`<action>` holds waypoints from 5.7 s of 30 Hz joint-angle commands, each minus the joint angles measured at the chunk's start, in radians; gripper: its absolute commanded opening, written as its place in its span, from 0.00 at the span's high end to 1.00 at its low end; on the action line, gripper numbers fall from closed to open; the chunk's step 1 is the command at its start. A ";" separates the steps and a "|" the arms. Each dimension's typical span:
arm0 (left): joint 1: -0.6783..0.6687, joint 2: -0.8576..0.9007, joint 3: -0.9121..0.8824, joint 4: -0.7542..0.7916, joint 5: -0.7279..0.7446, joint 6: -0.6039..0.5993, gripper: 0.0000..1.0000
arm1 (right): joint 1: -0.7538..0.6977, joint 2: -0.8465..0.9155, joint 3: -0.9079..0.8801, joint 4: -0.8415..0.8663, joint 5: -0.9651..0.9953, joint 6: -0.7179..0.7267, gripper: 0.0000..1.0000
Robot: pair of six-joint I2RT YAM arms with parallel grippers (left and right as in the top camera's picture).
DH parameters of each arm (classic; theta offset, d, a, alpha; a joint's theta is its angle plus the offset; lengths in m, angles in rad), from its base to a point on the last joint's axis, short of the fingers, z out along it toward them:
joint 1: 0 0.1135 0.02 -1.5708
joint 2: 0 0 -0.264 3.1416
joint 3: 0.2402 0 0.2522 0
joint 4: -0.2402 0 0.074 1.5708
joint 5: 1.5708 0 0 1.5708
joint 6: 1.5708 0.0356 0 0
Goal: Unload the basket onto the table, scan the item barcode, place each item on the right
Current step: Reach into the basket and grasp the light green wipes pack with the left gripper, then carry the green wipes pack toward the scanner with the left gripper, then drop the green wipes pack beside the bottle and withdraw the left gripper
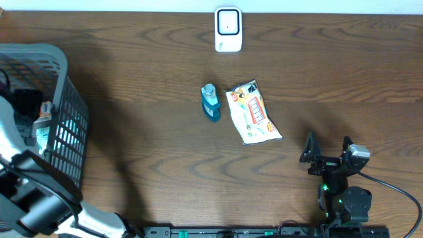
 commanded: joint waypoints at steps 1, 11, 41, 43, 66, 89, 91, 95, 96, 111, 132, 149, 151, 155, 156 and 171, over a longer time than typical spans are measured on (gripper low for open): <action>0.004 0.050 0.004 -0.032 0.016 -0.093 0.00 | 0.003 -0.004 -0.001 -0.003 0.008 -0.008 0.01; 0.004 0.113 -0.055 -0.017 -0.020 -0.227 0.02 | 0.003 -0.004 -0.001 -0.003 0.008 -0.008 0.01; 0.011 0.069 -0.245 0.180 0.084 -0.111 0.71 | 0.003 -0.004 -0.001 -0.003 0.008 -0.008 0.01; 0.023 0.033 -0.213 0.180 0.152 -0.111 0.72 | 0.003 -0.004 -0.001 -0.003 0.008 -0.008 0.01; 0.117 -0.684 0.070 0.268 0.620 -0.205 0.72 | 0.003 -0.004 -0.001 -0.003 0.008 -0.008 0.01; -1.028 -0.348 -0.232 -0.098 -0.056 -0.173 0.76 | 0.003 -0.004 -0.001 -0.003 0.008 -0.008 0.01; -1.063 -0.291 -0.250 -0.098 -0.056 -0.279 0.81 | 0.003 -0.004 -0.001 -0.003 0.008 -0.008 0.01; -1.131 -0.211 -0.267 -0.087 -0.056 -0.511 0.85 | 0.003 -0.004 -0.001 -0.003 0.008 -0.008 0.01; -1.147 -0.197 -0.267 -0.080 -0.055 -0.560 0.85 | 0.003 -0.004 -0.001 -0.003 0.008 -0.008 0.01; -1.354 -0.164 -0.269 0.092 -0.133 -1.039 0.76 | 0.003 -0.004 -0.001 -0.003 0.008 -0.008 0.01; -1.463 -0.040 -0.269 0.207 -0.069 -1.043 0.26 | 0.003 -0.004 -0.001 -0.003 0.008 -0.008 0.01; -1.485 -0.420 -0.269 0.235 -0.080 -0.776 0.27 | 0.003 -0.004 -0.001 -0.003 0.008 -0.008 0.01; -1.485 -0.465 -0.269 0.234 -0.108 -0.716 0.27 | 0.003 -0.004 -0.001 -0.003 0.008 -0.008 0.01; -1.484 -0.541 -0.269 0.253 -0.245 -0.542 0.25 | 0.003 -0.004 -0.001 -0.003 0.008 -0.008 0.01; -1.484 -0.564 -0.269 0.282 -0.293 -0.439 0.22 | 0.003 -0.004 -0.001 -0.003 0.008 -0.008 0.01; -1.358 -0.868 -0.261 0.589 -1.210 0.340 0.02 | 0.003 -0.004 -0.001 -0.003 0.008 -0.008 0.01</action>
